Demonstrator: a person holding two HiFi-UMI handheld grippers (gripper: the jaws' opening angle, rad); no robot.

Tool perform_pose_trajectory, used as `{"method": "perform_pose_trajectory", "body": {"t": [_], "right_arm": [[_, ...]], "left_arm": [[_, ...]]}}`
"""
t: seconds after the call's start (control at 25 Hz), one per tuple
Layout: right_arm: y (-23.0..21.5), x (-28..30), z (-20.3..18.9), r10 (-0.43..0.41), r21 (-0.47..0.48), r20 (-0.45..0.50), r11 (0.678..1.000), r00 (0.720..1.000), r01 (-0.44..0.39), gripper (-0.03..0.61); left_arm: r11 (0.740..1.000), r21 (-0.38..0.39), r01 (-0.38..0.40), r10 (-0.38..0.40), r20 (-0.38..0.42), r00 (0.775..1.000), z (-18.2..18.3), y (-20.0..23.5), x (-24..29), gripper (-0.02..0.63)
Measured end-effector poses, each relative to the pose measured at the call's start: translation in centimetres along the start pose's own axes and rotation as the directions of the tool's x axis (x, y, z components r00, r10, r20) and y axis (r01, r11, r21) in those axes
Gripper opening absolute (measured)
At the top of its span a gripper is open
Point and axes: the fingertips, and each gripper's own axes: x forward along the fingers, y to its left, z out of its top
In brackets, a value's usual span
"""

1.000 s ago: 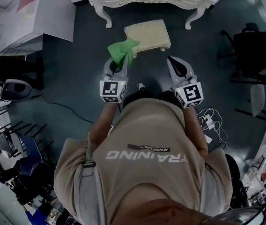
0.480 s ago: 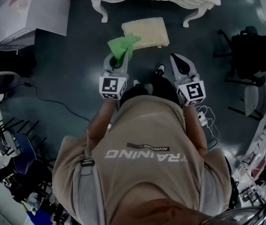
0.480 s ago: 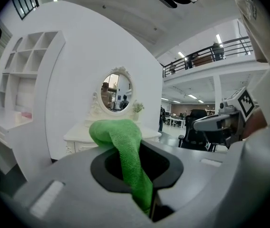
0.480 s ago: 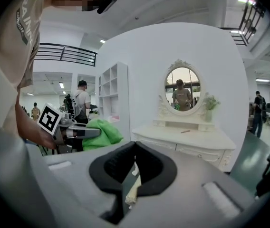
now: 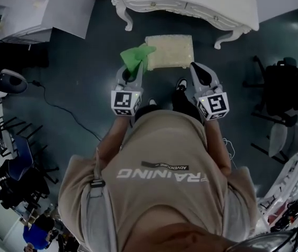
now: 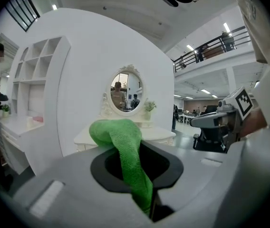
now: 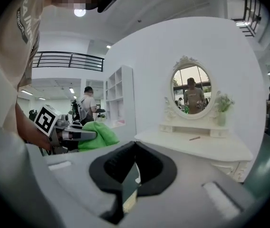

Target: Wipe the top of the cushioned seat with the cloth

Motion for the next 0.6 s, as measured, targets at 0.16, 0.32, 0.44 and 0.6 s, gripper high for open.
{"method": "perform_pose_trajectory", "body": {"t": [0.16,0.32,0.44,0.6], "right_arm": [[-5.2,0.8,1.1,0.021,0.009,0.024,1.000,1.000,-0.021,0.002],[-10.5,2.2,1.4,0.051,0.033,0.032,0.998,0.998,-0.052,0.002],[-13.7,3.5,1.5,0.098,0.022,0.030,0.995,0.995,-0.098,0.002],[-17.4,5.0,1.0,0.141,0.020,0.020,0.990,0.990,-0.142,0.002]], "left_arm": [[0.999,0.014,-0.042,0.042,-0.005,0.999,1.9,-1.5,3.6,0.048],[0.994,0.007,-0.108,0.108,-0.015,0.994,3.3,-2.4,7.4,0.047],[0.990,0.010,-0.141,0.142,-0.030,0.989,3.9,-3.3,10.0,0.048],[0.982,-0.014,-0.186,0.185,-0.062,0.981,3.6,-4.4,13.3,0.047]]}}
